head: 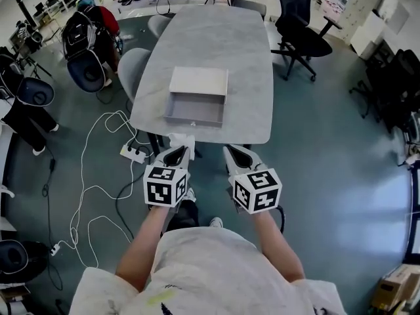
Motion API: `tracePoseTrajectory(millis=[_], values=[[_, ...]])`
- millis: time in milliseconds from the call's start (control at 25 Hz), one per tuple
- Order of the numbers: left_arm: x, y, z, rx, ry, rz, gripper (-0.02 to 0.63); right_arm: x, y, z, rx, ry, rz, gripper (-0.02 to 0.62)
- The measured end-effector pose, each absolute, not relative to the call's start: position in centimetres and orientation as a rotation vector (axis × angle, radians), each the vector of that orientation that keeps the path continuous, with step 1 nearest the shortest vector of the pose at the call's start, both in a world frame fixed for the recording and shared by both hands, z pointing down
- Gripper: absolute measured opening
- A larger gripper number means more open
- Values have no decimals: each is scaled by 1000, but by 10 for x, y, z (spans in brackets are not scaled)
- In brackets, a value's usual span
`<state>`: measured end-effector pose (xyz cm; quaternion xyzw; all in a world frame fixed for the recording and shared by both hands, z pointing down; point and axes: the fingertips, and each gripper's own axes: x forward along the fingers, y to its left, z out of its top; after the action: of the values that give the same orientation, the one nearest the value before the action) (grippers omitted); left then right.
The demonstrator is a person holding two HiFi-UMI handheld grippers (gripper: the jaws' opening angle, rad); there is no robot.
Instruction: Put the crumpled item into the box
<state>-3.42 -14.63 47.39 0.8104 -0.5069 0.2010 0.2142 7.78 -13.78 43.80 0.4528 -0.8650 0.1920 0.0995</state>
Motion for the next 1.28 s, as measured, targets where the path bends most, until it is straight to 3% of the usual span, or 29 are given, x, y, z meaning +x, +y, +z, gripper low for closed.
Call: tracePoseTrajectory(millis=[680, 1280], values=[[-37, -273, 502, 2310, -1215, 628, 23, 62, -243, 453, 1470, -2438, 602, 5], [-34, -335, 542, 2379, -1002, 864, 23, 52, -293, 467, 1615, -2363, 639, 5]])
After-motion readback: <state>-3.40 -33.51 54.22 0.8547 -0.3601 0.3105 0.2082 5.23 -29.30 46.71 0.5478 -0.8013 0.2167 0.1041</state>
